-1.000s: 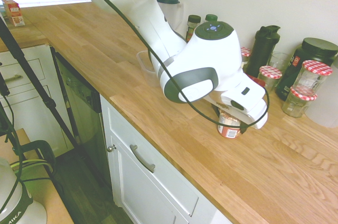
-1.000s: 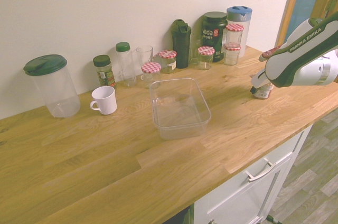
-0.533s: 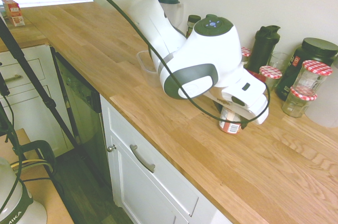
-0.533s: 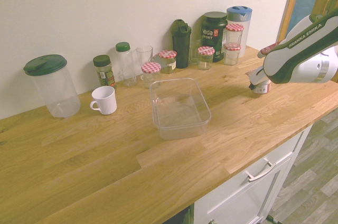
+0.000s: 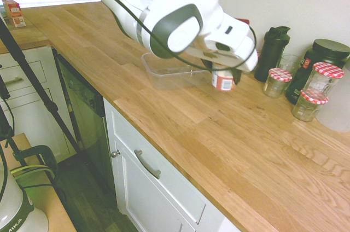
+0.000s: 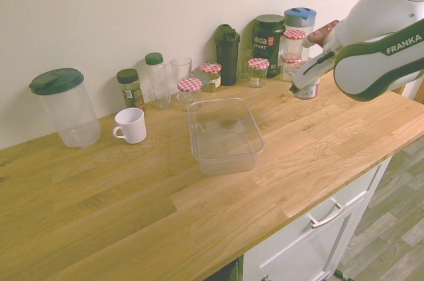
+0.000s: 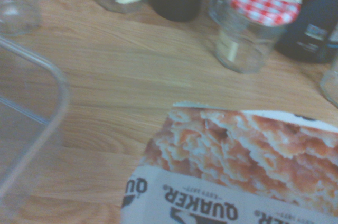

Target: Put the cereal into the container

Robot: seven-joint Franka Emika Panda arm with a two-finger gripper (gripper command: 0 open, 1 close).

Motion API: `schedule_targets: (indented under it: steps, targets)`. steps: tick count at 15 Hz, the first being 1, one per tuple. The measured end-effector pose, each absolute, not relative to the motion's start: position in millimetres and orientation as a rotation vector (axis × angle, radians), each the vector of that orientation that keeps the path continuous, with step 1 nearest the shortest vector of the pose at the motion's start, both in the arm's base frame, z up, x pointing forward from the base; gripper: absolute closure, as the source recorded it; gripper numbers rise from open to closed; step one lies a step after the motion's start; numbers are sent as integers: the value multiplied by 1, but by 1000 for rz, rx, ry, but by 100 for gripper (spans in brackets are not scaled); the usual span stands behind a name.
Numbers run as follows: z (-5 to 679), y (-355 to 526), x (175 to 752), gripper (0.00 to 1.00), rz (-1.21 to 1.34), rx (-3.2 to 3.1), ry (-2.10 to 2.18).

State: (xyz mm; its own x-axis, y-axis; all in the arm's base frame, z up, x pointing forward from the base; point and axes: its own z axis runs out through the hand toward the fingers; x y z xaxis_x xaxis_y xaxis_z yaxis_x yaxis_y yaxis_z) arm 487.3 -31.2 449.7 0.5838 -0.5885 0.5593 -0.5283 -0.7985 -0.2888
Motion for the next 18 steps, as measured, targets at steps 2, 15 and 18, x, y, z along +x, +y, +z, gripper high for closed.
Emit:
schedule_targets:
  steps: [2,15,18]
  targets:
    - [459,26,488,100,-1019,-2742,908]
    - [423,139,565,100,-788,-2887,797]
    - [413,134,578,100,-765,-2899,818]
